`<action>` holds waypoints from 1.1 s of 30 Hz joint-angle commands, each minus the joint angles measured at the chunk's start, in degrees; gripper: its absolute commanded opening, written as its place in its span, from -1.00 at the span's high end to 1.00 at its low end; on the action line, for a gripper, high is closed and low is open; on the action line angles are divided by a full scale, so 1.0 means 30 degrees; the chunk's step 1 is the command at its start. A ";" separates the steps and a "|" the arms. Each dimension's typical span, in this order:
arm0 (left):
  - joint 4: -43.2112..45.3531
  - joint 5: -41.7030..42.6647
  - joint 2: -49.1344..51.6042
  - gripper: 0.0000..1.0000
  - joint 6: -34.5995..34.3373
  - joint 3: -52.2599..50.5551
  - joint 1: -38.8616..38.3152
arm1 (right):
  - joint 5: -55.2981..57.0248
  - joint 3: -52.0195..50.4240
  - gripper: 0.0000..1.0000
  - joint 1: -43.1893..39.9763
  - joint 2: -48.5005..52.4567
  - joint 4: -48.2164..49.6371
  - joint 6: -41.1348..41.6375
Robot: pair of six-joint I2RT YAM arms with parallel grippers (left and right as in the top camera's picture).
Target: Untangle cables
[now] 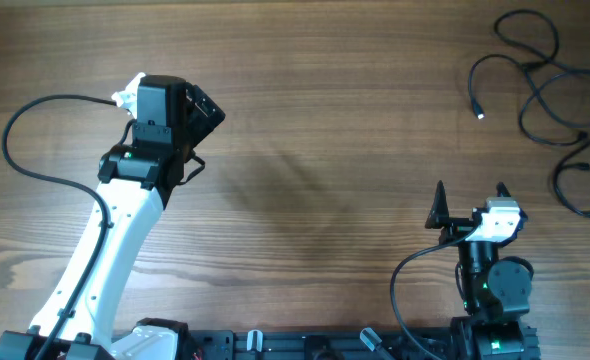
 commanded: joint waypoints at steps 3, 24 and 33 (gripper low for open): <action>0.0036 -0.0313 -0.0204 -1.00 0.0437 0.0066 0.0117 | -0.0401 -0.0015 -0.99 0.0080 -0.1647 0.0058 -0.0736; -0.0051 -0.0437 -0.0204 -1.00 0.0474 0.0066 0.0124 | -0.0525 -0.0022 -0.99 0.0080 -0.1610 0.0146 -0.0189; -0.1515 -0.1537 -0.0787 -1.00 0.0452 0.0007 0.0146 | -0.0525 -0.0015 -1.00 0.0080 -0.1610 0.0146 -0.0197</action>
